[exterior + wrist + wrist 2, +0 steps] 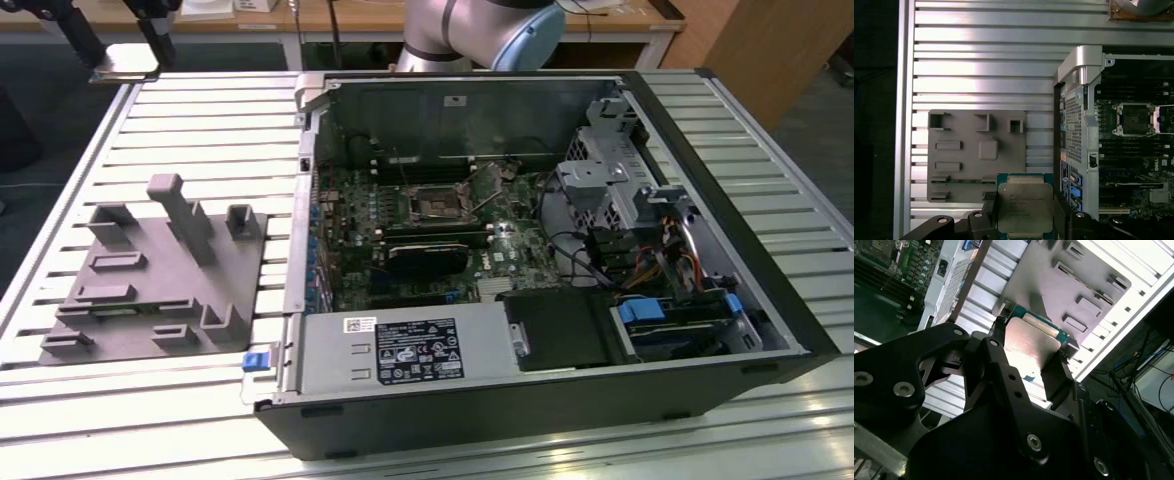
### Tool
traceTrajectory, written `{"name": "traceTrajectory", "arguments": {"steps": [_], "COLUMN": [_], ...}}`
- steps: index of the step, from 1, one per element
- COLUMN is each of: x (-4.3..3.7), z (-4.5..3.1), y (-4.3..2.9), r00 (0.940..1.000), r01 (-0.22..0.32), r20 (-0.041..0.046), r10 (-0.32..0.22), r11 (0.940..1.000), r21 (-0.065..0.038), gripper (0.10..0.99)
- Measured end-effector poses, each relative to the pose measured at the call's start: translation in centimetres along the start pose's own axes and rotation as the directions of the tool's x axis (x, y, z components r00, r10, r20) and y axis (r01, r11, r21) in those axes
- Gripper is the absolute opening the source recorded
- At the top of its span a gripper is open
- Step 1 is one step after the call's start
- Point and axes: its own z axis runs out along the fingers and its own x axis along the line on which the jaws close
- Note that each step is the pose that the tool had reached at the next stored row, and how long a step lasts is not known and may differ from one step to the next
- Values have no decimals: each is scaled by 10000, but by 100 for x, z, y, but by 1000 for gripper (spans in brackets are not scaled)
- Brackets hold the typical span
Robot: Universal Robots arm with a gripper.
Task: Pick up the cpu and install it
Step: 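Pick up the cpu and move it towards the insertion slot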
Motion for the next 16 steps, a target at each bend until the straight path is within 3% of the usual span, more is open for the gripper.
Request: {"name": "traceTrajectory", "arguments": {"steps": [16], "x": [-126], "z": [11], "y": [10], "r00": [10000], "r01": [-1], "r20": [1], "r10": [1], "r11": [10000], "r21": [-1], "gripper": [537]}}
